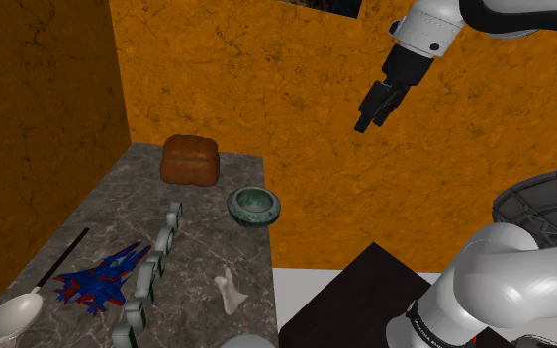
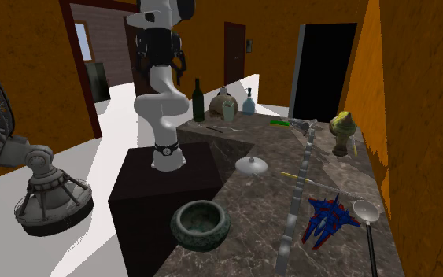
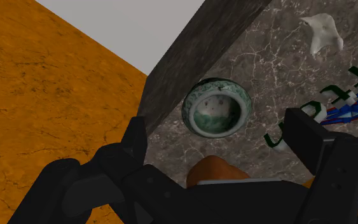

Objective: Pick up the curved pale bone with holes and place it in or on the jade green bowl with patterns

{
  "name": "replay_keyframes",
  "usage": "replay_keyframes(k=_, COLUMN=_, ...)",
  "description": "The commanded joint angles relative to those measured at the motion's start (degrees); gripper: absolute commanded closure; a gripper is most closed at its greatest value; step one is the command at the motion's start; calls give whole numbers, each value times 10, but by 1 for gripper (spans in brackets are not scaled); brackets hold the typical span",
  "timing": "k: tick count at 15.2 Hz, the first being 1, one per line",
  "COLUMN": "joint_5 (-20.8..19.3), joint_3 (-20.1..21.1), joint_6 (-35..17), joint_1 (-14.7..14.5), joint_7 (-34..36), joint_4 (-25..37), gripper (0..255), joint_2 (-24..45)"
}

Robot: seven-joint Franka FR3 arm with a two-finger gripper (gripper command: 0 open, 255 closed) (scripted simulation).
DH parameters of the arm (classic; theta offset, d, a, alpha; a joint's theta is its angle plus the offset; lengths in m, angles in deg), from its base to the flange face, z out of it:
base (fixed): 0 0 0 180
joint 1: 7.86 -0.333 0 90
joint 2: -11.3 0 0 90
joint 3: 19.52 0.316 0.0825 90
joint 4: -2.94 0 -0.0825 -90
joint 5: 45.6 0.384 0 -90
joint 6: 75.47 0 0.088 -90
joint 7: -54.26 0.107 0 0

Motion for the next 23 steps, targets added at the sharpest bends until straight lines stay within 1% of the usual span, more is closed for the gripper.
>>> replay_keyframes(k=1, joint_5=0, joint_3=0, joint_6=0, joint_1=0, joint_7=0, joint_4=0, gripper=0, joint_2=0)
replay_keyframes(k=7, joint_5=33, joint_3=64, joint_6=-74, joint_1=-18, joint_7=59, joint_4=-71, gripper=0, joint_2=7)
replay_keyframes(k=12, joint_5=60, joint_3=123, joint_6=-141, joint_1=-33, joint_7=109, joint_4=-113, gripper=0, joint_2=35)
replay_keyframes(k=18, joint_5=85, joint_3=198, joint_6=-228, joint_1=-46, joint_7=172, joint_4=-139, gripper=0, joint_2=98)
replay_keyframes(k=23, joint_5=89, joint_3=267, joint_6=-305, joint_1=-44, joint_7=232, joint_4=-141, gripper=0, joint_2=174)
